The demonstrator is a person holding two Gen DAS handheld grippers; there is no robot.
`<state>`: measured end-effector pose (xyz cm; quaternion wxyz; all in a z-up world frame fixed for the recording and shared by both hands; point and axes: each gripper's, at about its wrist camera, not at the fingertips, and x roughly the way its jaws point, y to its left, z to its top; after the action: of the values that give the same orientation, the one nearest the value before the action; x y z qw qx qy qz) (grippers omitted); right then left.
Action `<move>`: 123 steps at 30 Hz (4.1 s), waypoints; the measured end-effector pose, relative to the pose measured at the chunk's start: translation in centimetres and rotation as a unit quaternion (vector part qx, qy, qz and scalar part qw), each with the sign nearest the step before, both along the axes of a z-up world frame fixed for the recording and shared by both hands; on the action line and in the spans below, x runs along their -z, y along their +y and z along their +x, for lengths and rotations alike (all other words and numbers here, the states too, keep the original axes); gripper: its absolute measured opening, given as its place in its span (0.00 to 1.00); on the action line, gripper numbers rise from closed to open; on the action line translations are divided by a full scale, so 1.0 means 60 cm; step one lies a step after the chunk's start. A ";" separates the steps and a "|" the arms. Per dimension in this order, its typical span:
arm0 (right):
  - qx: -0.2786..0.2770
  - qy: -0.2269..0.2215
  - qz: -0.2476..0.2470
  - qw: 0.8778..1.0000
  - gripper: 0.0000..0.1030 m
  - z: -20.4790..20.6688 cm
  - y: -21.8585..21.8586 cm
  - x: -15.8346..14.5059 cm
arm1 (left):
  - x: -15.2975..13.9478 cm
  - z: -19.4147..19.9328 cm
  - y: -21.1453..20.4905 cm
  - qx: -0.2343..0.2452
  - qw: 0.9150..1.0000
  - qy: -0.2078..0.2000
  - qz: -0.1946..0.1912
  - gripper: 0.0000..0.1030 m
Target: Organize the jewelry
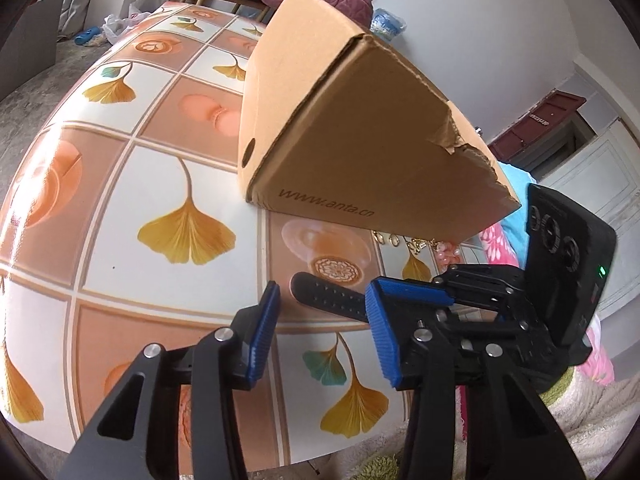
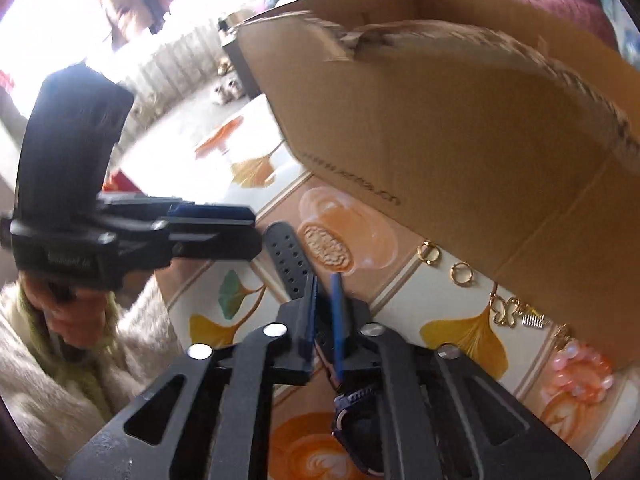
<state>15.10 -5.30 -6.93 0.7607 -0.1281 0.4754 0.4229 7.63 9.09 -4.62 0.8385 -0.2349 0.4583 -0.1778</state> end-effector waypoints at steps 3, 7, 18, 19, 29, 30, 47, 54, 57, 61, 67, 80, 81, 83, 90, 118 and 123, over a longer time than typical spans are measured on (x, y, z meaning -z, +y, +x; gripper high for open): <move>-0.017 -0.012 -0.004 1.000 0.31 -0.012 0.008 -0.004 | 0.003 0.002 0.006 -0.006 1.000 0.001 -0.001 0.40; -0.035 -0.034 -0.022 0.999 0.32 -0.023 0.030 0.000 | 0.004 -0.002 0.015 -0.010 1.000 0.005 -0.012 0.39; -0.007 -0.071 -0.023 0.997 0.32 -0.053 0.025 0.003 | 0.019 0.024 0.015 -0.006 0.997 0.041 -0.066 0.39; -0.004 -0.076 -0.022 0.997 0.32 -0.057 0.025 0.004 | 0.019 0.026 0.015 -0.006 0.997 0.042 -0.068 0.39; 0.002 -0.087 -0.012 0.996 0.32 -0.084 0.004 0.004 | 0.019 0.024 0.033 -0.001 0.988 0.031 -0.150 0.39; 0.003 -0.087 -0.011 0.996 0.32 -0.085 0.003 0.004 | 0.017 0.022 0.033 0.000 0.988 0.028 -0.154 0.39; 0.037 -0.097 0.004 0.995 0.17 -0.085 -0.019 0.002 | 0.010 0.020 0.020 0.024 0.984 0.020 -0.176 0.39; 0.048 -0.081 0.024 0.995 0.17 -0.057 -0.041 -0.008 | 0.003 0.020 0.032 0.005 0.991 0.013 -0.131 0.41; 0.049 -0.080 0.027 0.995 0.17 -0.050 -0.048 -0.010 | 0.014 0.032 0.027 0.003 0.993 0.027 -0.116 0.41; 0.049 -0.080 0.030 0.995 0.17 -0.044 -0.057 -0.008 | 0.028 0.048 0.023 0.003 0.993 0.048 -0.109 0.39; 0.049 -0.085 0.034 0.995 0.17 -0.039 -0.065 -0.002 | 0.035 0.063 0.005 0.009 0.993 0.066 -0.095 0.22; 0.073 -0.089 0.035 0.993 0.38 -0.064 -0.123 -0.027 | 0.008 0.051 -0.061 0.031 0.997 0.029 0.068 0.05; 0.083 -0.085 0.036 0.992 0.40 -0.071 -0.128 -0.025 | 0.004 0.047 -0.070 0.033 0.995 0.022 0.089 0.05; 0.119 -0.071 0.041 0.989 0.41 -0.077 -0.170 -0.038 | -0.001 0.037 -0.088 0.038 0.990 0.006 0.133 0.05; 0.289 0.004 0.054 0.956 0.42 -0.092 -0.334 -0.049 | -0.011 0.009 -0.115 0.047 0.972 -0.027 0.229 0.05; 0.397 0.055 0.017 0.916 0.24 -0.084 -0.320 -0.008 | -0.005 -0.015 -0.102 0.051 0.973 -0.035 0.221 0.06; 0.403 0.004 -0.035 0.915 0.09 -0.090 -0.292 -0.016 | -0.005 -0.017 -0.102 0.056 0.973 -0.041 0.220 0.06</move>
<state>9.71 -22.81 -5.99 0.8596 0.0496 0.5045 0.0643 6.64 2.97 -4.34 0.8762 -0.0114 0.4642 -0.1288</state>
